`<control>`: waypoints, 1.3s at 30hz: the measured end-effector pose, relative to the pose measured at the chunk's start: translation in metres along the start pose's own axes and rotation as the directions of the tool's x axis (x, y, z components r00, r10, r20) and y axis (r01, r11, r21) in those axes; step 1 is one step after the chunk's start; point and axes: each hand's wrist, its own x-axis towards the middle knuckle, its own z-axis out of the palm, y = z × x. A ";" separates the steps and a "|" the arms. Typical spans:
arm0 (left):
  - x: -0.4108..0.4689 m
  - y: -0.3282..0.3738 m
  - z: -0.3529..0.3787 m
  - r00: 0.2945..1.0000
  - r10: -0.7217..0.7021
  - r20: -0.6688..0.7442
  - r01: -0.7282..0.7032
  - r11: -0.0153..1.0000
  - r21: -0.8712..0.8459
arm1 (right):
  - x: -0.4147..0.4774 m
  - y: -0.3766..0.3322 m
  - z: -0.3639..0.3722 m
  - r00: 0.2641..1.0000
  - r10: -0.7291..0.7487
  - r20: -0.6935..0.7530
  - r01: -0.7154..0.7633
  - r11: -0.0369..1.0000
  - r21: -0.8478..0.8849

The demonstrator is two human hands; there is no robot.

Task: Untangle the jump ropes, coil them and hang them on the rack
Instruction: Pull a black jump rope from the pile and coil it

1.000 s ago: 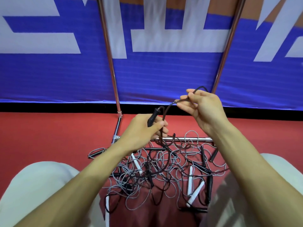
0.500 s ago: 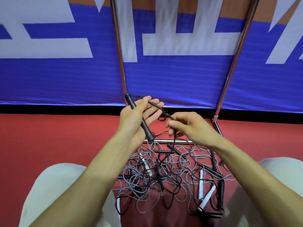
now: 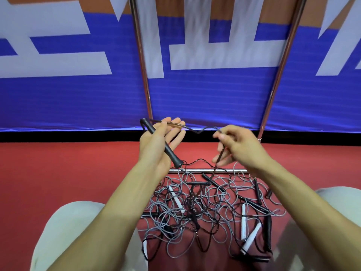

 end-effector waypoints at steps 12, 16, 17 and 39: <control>-0.023 -0.036 0.010 0.853 -0.263 0.451 -0.227 0.591 0.774 | 0.007 -0.028 -0.037 0.953 0.259 -0.157 0.000 0.518 0.855; -0.024 -0.036 0.010 0.842 -0.281 0.461 -0.285 0.495 0.821 | 0.011 -0.024 -0.046 0.936 0.305 -0.175 0.074 0.317 0.945; -0.025 -0.038 0.010 0.847 -0.292 0.445 -0.265 0.493 0.828 | 0.012 -0.023 -0.047 0.941 0.293 -0.172 0.085 0.288 0.954; -0.020 0.018 0.017 0.953 -0.034 0.302 0.122 0.953 -0.278 | -0.005 0.009 0.019 0.894 -0.011 0.447 0.104 0.977 -0.184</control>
